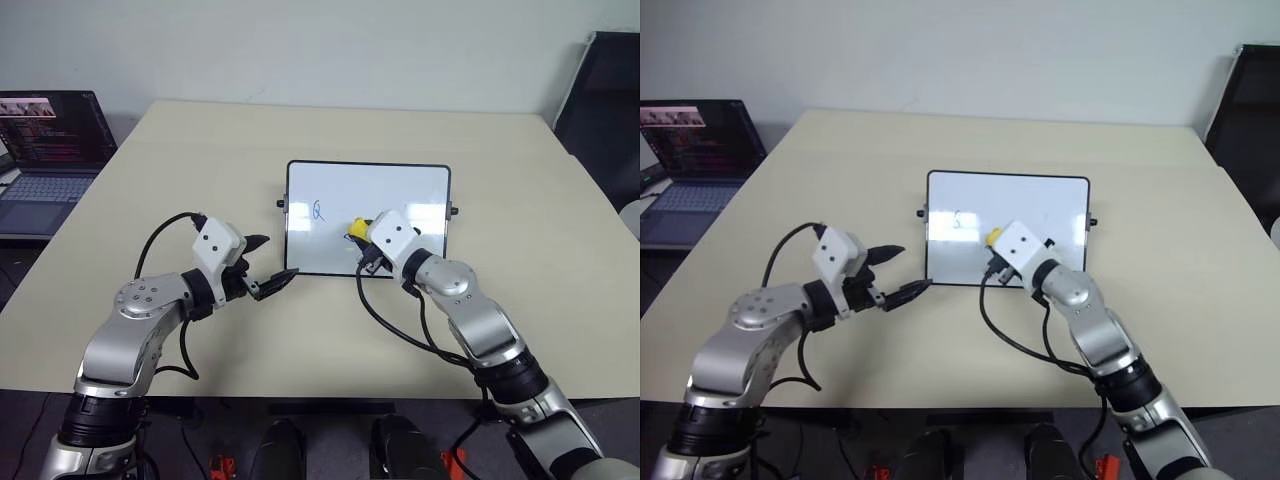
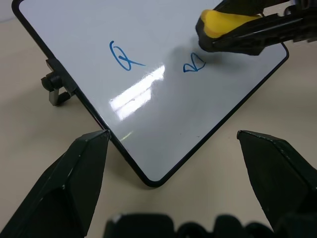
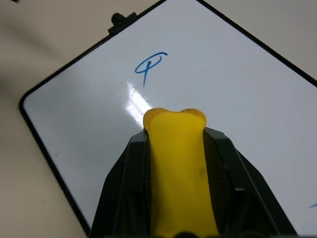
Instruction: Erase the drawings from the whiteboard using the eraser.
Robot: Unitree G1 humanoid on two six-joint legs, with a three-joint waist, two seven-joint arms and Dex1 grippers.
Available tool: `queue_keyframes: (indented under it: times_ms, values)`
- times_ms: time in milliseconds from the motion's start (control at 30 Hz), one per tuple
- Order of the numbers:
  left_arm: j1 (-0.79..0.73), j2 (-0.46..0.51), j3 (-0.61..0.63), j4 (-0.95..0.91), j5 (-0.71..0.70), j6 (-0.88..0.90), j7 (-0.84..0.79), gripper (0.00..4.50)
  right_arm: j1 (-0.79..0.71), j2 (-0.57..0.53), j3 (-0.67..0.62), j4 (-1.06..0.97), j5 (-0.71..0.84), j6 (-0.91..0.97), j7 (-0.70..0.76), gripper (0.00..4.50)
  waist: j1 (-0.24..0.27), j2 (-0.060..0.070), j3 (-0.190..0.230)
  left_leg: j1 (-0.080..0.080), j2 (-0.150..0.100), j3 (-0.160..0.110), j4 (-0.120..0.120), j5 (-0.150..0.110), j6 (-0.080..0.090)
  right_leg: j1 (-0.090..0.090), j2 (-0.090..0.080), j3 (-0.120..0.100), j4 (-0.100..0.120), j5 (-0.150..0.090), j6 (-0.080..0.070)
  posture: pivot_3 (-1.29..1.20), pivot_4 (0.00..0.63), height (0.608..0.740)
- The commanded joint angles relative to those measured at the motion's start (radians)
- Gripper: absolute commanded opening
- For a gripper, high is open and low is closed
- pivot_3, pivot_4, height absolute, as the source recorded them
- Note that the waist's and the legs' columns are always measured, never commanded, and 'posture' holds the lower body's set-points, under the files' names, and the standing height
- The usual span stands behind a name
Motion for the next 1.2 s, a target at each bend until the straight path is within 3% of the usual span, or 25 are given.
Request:
queue_keyframes:
  times_ms: [33, 233, 467, 700, 767, 967, 1200]
  values:
    - [-0.017, -0.005, -0.006, -0.006, 0.000, -0.026, -0.009, 4.50, -0.084, 0.039, 0.027, 0.107, -0.049, -0.082, -0.011, 1.12, 0.000, 0.000, 0.000, 0.000, 0.000, 0.000, 0.000, 0.000, 0.000, 0.000, 0.000, 0.000, 0.000, 0.000, 0.000, 0.00, 0.150, 0.740]
    - [-0.015, -0.011, -0.010, -0.007, 0.001, -0.031, -0.010, 4.50, -0.098, 0.021, 0.081, 0.186, -0.061, -0.008, 0.136, 1.12, 0.000, 0.000, 0.000, 0.000, 0.000, 0.000, 0.000, 0.000, 0.000, 0.000, 0.000, 0.000, 0.001, 0.000, 0.000, 0.00, 0.150, 0.740]
    - [-0.014, -0.010, -0.010, -0.004, 0.001, -0.035, -0.011, 4.50, -0.142, 0.015, 0.002, 0.242, -0.114, -0.023, 0.017, 1.12, 0.001, 0.000, 0.000, 0.001, 0.000, 0.000, 0.002, 0.001, 0.000, 0.001, 0.000, 0.000, 0.002, 0.002, -0.001, 0.00, 0.150, 0.740]
    - [-0.021, -0.009, -0.015, 0.006, 0.001, -0.042, -0.016, 4.50, -0.077, -0.059, 0.105, 0.168, -0.120, 0.002, 0.219, 1.12, 0.001, -0.001, -0.001, 0.002, 0.000, 0.000, 0.002, 0.001, 0.001, 0.002, 0.000, 0.000, 0.002, 0.002, -0.001, 0.00, 0.150, 0.740]
    - [-0.023, -0.008, -0.015, 0.009, 0.001, -0.044, -0.018, 4.50, -0.080, -0.065, 0.112, 0.169, -0.149, -0.018, 0.208, 1.12, 0.000, -0.001, -0.001, 0.003, 0.000, 0.000, 0.002, 0.001, 0.001, 0.003, 0.000, 0.000, 0.002, 0.002, -0.001, 0.00, 0.150, 0.740]
    - [-0.025, -0.008, -0.015, 0.011, 0.001, -0.044, -0.019, 4.50, -0.163, -0.010, 0.023, 0.250, -0.198, -0.113, -0.004, 1.12, -0.002, -0.001, -0.001, 0.003, 0.000, 0.000, 0.002, 0.001, 0.001, 0.002, 0.000, 0.000, 0.002, 0.004, -0.002, 0.00, 0.150, 0.740]
    - [-0.023, -0.009, -0.016, 0.007, 0.001, -0.043, -0.016, 4.50, -0.122, -0.009, 0.085, 0.238, -0.182, -0.063, 0.150, 1.12, -0.001, -0.002, -0.001, 0.003, 0.000, 0.000, 0.002, 0.002, 0.002, 0.002, 0.001, 0.000, 0.002, 0.004, -0.002, 0.00, 0.150, 0.740]
